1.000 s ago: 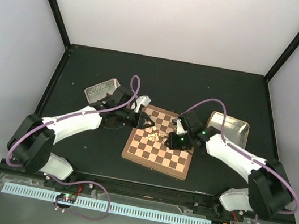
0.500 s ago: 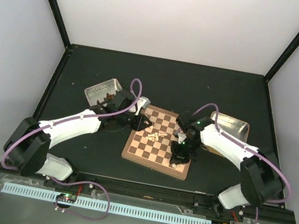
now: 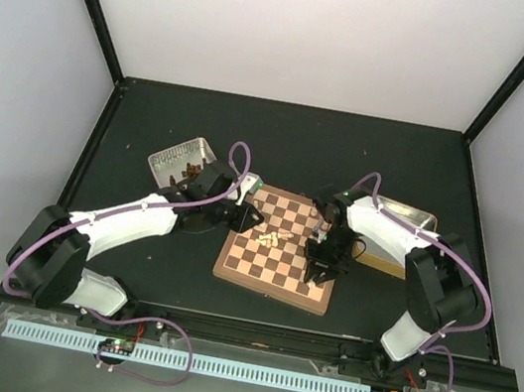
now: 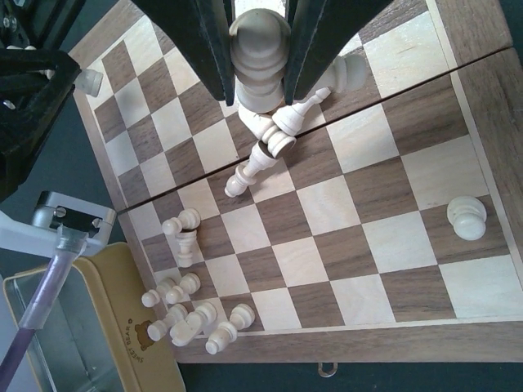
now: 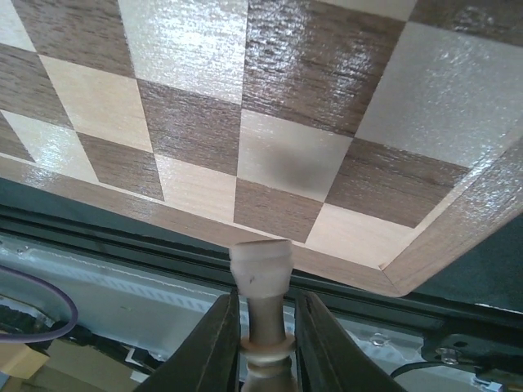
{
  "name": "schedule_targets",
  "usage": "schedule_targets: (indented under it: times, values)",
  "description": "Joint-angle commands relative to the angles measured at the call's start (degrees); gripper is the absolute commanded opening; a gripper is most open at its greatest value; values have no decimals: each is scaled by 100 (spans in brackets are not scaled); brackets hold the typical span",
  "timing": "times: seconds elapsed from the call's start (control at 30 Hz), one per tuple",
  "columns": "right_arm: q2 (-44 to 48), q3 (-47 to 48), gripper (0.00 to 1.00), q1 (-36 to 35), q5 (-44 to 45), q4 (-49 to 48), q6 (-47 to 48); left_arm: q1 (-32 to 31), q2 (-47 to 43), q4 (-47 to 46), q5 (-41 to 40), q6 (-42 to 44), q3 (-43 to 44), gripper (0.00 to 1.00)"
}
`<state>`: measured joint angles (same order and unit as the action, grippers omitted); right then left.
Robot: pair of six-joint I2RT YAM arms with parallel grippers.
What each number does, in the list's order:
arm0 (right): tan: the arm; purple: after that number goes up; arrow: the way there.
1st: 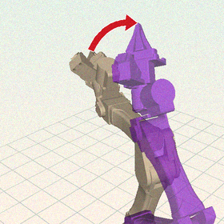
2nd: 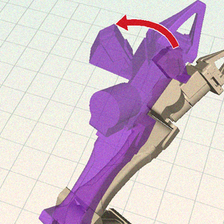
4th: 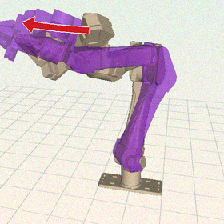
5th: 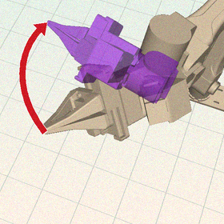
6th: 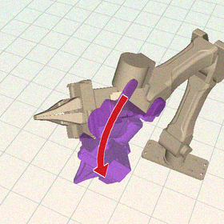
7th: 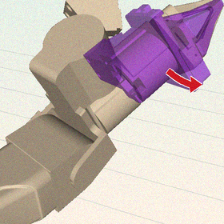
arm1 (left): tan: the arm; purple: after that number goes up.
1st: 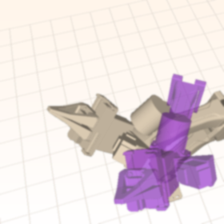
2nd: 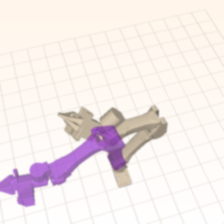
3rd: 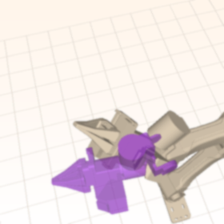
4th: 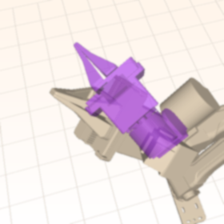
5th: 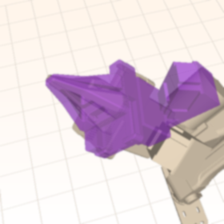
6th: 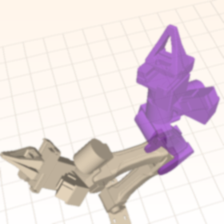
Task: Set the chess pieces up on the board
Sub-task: Place the chess piece on the chessboard.
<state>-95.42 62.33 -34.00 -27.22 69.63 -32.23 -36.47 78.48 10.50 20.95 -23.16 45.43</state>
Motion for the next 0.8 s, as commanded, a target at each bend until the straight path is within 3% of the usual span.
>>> schedule_targets:
  times: [0.0,0.43,0.6,0.77]
  values:
    - [-153,193,22,81,5,332,120,-34,-99,-101,-116,172,-6,2]
    - [-41,411,35,133,470,21,38,-27,-101,-74,-115,165,-2,2]
    - [765,254,50,117,1207,-444,-40,-32,-154,-39,-194,158,8,2]
    - [1787,-268,59,-254,1838,-1116,-199,-66,-101,70,-299,133,56,2]
